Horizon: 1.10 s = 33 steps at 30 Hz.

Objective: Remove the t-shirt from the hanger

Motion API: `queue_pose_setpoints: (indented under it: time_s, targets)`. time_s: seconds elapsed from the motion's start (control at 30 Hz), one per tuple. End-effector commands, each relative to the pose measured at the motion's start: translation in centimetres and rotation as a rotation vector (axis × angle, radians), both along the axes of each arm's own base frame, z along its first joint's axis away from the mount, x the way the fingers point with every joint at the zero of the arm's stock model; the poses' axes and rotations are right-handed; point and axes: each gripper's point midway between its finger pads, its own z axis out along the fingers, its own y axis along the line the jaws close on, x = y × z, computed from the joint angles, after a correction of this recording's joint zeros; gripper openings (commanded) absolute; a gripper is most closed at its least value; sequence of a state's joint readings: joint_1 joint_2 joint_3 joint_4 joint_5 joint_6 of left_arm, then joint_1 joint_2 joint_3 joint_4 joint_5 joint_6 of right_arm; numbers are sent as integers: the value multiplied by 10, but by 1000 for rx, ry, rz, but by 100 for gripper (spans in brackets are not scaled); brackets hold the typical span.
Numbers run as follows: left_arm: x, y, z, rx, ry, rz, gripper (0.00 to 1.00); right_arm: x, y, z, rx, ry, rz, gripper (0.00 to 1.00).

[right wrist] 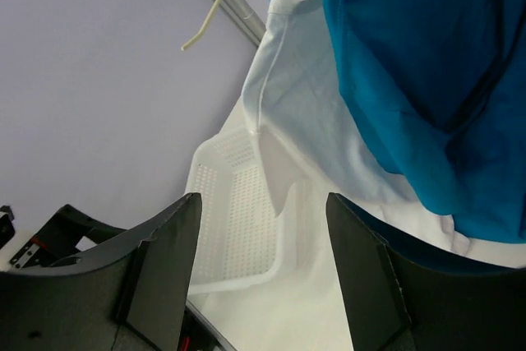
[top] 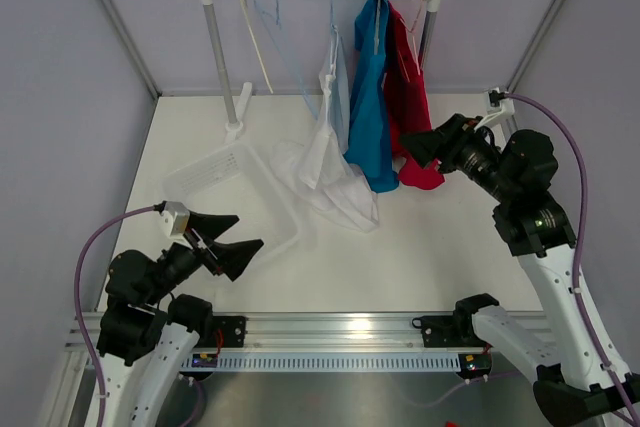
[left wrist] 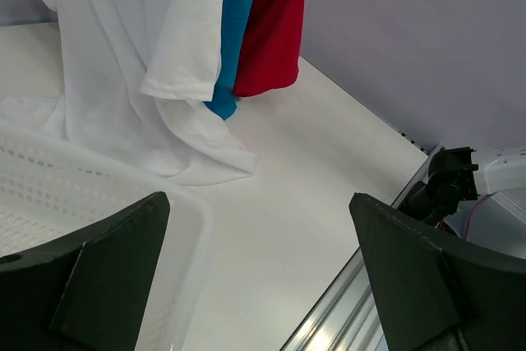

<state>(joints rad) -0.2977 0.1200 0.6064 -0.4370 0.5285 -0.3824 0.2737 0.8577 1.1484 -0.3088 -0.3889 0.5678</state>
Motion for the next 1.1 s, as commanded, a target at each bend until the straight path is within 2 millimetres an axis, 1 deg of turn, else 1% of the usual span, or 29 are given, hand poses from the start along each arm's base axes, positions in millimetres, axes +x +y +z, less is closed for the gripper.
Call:
queue_pose_setpoints:
  time_s: [0.0,0.17,0.23,0.27,0.3,0.33,0.37,0.4,0.43,0.47,0.5,0.53,0.57,0.6,0.63,0.67,0.7,0.73,0.77,0.83,0.87,0.9,0.93,0.97,1.0,1.03,1.07]
  targets:
    - [-9,-4,13,-5,-61,-47,99,5,-9,23,-49,-80,-58,70]
    - [-10,-3,13,-13,-63,-40,99,10,-1,18,-73,-68,-40,66]
    - [-10,-4,12,-14,-57,-43,99,13,-4,23,-82,-78,-72,66]
    - [-10,-4,12,-14,-57,-43,99,19,-6,23,-98,-81,-95,66]
    - [-10,-4,12,-17,-56,-45,99,22,-11,31,-105,-97,-129,61]
    - [-10,-4,12,-18,-55,-45,99,26,-13,30,-122,-93,-140,60]
    - [-10,-4,12,-18,-54,-44,99,34,-14,26,-150,-89,-157,60]
    - [-10,-4,12,-19,-54,-41,99,39,-16,29,-158,-92,-175,53]
    - [-10,-4,12,-21,-53,-41,99,42,-16,29,-169,-89,-177,50]
    - [-10,-4,11,-20,-51,-41,99,52,-14,21,-198,-75,-177,49]
    - [-10,-4,11,-23,-46,-40,99,58,-19,27,-208,-82,-213,49]
    - [-9,-3,11,-24,-48,-38,99,63,-23,23,-233,-65,-234,49]
    - [-10,-4,10,-24,-44,-40,99,73,-26,18,-277,-60,-259,49]
    - [-9,-4,10,-23,-42,-41,99,78,-35,26,-297,-72,-312,49]
    - [-10,-5,10,-24,-41,-47,99,83,-41,24,-324,-67,-346,47]
    - [-11,-5,9,-23,-38,-52,99,94,-43,18,-366,-58,-361,45]
    - [-11,-6,9,-22,-38,-58,99,97,-49,22,-383,-50,-392,44]
    - [-11,-6,9,-22,-38,-60,99,101,-48,21,-391,-42,-393,42]
    - [-11,-6,10,-23,-37,-58,99,107,-44,15,-399,-24,-378,36]
    - [-11,-6,9,-25,-36,-57,99,107,-30,19,-369,-34,-313,35]
    - [-12,-6,9,-25,-36,-60,99,109,-20,19,-342,-29,-272,35]
    - [-11,-6,9,-25,-33,-58,99,107,-9,24,-318,-42,-215,36]
    - [-11,-6,9,-25,-32,-57,99,108,-4,27,-306,-40,-196,37]
    - [-10,-6,9,-25,-30,-57,99,114,3,24,-303,-25,-184,39]
    - [-10,-7,8,-23,-25,-60,99,111,14,40,-296,-58,-173,41]
    - [-10,-7,8,-23,-25,-58,99,117,23,35,-318,-48,-164,42]
    - [-10,-6,8,-24,-25,-55,99,117,29,42,-321,-63,-166,43]
